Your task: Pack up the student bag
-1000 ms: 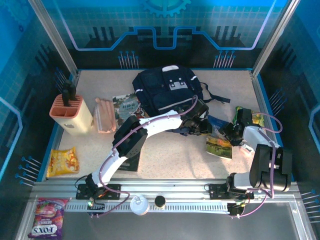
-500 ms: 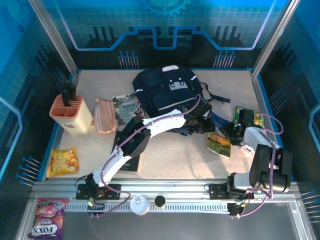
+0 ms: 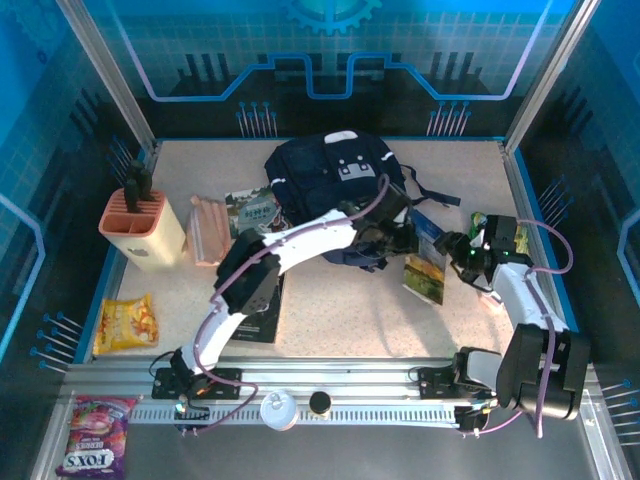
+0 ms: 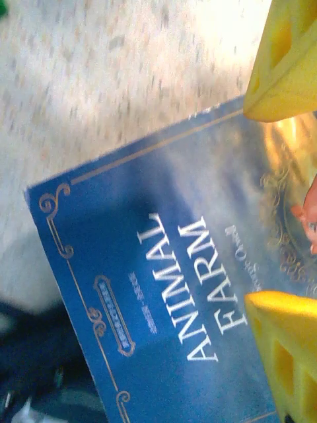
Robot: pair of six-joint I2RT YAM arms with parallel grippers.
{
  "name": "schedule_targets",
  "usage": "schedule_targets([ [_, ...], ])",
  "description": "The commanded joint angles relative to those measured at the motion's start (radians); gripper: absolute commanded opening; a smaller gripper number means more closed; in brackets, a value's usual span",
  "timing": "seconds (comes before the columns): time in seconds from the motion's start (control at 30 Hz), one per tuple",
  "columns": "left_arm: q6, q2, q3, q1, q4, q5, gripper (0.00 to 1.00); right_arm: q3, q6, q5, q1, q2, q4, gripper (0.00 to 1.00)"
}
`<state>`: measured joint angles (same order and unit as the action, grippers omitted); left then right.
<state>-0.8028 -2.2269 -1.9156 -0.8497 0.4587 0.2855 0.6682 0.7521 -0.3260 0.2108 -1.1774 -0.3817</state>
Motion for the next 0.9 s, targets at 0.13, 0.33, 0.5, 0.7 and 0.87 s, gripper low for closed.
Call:
schedule_targets([
  [0.13,-0.040,0.307,0.229,0.173,-0.209,0.020,0.00,0.007,0.206,-0.323,-0.008,0.019,0.313,0.79],
  [0.33,-0.153,0.443,0.400,0.309,-0.349,0.014,0.00,-0.039,0.393,-0.340,-0.094,0.001,0.583,0.92],
  [0.5,-0.301,0.550,0.575,0.397,-0.541,-0.048,0.00,-0.048,0.546,-0.261,-0.243,-0.041,0.759,0.97],
  [0.7,-0.389,0.628,0.697,0.422,-0.668,-0.146,0.00,-0.033,0.729,-0.170,-0.412,-0.156,0.976,0.98],
  [0.87,-0.450,0.639,0.747,0.429,-0.759,-0.156,0.00,0.009,0.819,-0.110,-0.513,-0.242,1.078,0.98],
])
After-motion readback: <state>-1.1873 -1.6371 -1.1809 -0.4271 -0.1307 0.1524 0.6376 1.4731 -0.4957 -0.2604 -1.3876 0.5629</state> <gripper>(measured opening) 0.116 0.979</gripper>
